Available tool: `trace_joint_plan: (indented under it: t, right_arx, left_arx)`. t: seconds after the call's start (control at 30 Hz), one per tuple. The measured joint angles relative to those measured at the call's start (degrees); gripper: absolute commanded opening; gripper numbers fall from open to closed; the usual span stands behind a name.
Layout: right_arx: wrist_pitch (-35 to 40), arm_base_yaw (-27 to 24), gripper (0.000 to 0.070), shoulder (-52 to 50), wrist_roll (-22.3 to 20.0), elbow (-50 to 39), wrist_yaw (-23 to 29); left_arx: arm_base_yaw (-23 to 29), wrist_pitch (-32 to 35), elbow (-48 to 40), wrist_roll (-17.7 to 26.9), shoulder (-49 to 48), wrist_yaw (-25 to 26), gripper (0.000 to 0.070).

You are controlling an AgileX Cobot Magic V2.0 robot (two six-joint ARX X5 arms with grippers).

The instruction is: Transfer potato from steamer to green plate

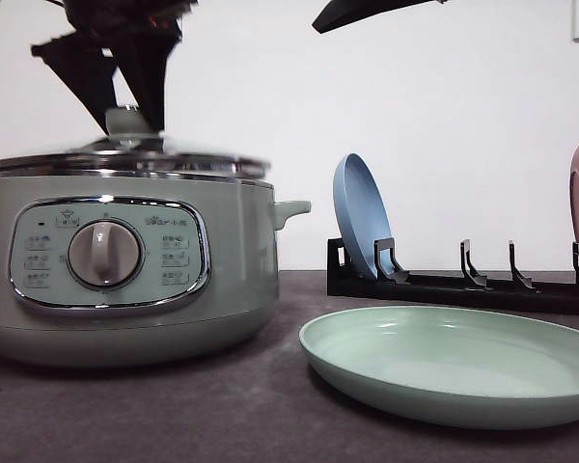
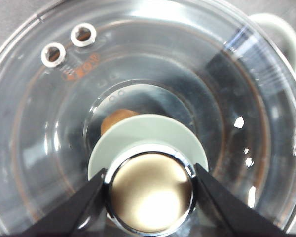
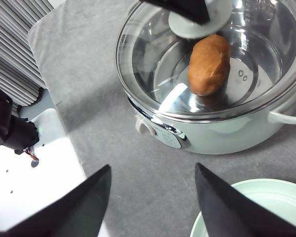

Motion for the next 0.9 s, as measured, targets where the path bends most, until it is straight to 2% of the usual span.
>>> trace_joint_plan:
  t: [0.33,0.5,0.7,0.9]
  right_arx:
    - [0.0,0.0,0.0357,0.0,0.0,0.0,0.0]
    - [0.0,0.0,0.0433,0.0,0.0,0.0,0.0]
    - [0.0,0.0,0.0433,0.0,0.0,0.0,0.3]
    - [0.5,0.0,0.0434,0.1,0.4,0.0,2.7]
  left_arx:
    - [6.1,-0.5,0.0,0.0,-11.1,-2.5,0.0]
    - [10.0,-1.6,0.0,0.0,-14.9,-5.6,0.0]
    - [16.7,-2.6,0.0,0.0,-17.8,-7.0,0.0]
    - [20.0,-3.0,0.0,0.0,-17.8,-6.9,0.0]
